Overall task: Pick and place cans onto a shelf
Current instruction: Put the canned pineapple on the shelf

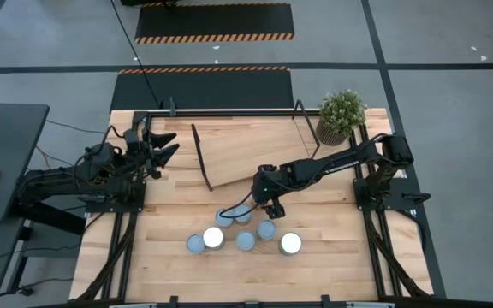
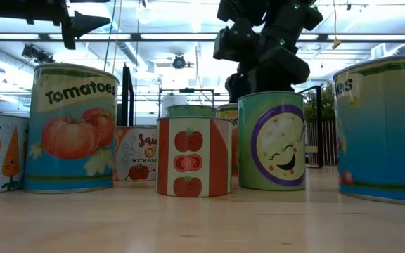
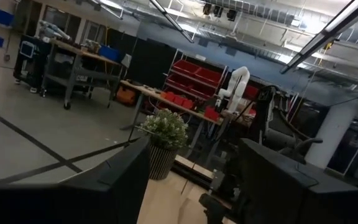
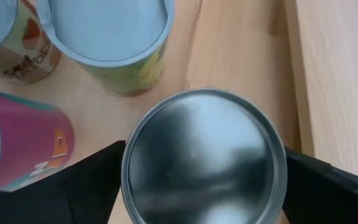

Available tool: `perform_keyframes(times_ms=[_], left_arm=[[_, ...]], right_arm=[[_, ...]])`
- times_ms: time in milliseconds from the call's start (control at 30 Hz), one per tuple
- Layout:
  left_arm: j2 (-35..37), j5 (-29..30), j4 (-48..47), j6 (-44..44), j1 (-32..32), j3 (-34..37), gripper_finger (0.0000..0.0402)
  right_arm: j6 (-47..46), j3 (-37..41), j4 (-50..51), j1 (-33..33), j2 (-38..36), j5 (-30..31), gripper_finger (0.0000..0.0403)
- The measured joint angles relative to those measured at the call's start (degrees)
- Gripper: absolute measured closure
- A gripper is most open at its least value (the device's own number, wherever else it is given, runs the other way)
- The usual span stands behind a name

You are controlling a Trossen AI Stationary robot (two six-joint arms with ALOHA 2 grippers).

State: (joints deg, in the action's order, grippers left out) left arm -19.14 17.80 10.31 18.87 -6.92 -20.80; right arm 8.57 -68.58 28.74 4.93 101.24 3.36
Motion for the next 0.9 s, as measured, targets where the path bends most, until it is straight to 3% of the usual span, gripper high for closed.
perform_keyframes(times_ms=[233,400,567,733,900], left_arm=[[0.0,0.0,-0.15,0.0,0.0,0.0,0.0154],[0.02,0.0,-0.49,0.35,0.0,0.02,0.0154],[0.02,-0.02,-1.49,1.49,0.0,0.07,0.0154],[0.01,-0.02,-1.82,1.49,0.01,0.07,0.0154],[0.0,0.47,-2.78,1.49,0.0,0.07,0.0154]], right_arm=[[-3.22,-0.87,0.98,-1.28,-0.34,-2.3,0.008],[-2.32,-6.63,8.86,-2.48,-1.38,-2.8,0.0076],[4.78,-13.01,17.47,-5.31,-6.0,-3.11,0.0074],[14.17,-11.98,17.86,-12.35,-11.71,-3.62,0.0074],[23.08,-10.04,16.24,-21.47,-12.08,-9.02,0.0069]])
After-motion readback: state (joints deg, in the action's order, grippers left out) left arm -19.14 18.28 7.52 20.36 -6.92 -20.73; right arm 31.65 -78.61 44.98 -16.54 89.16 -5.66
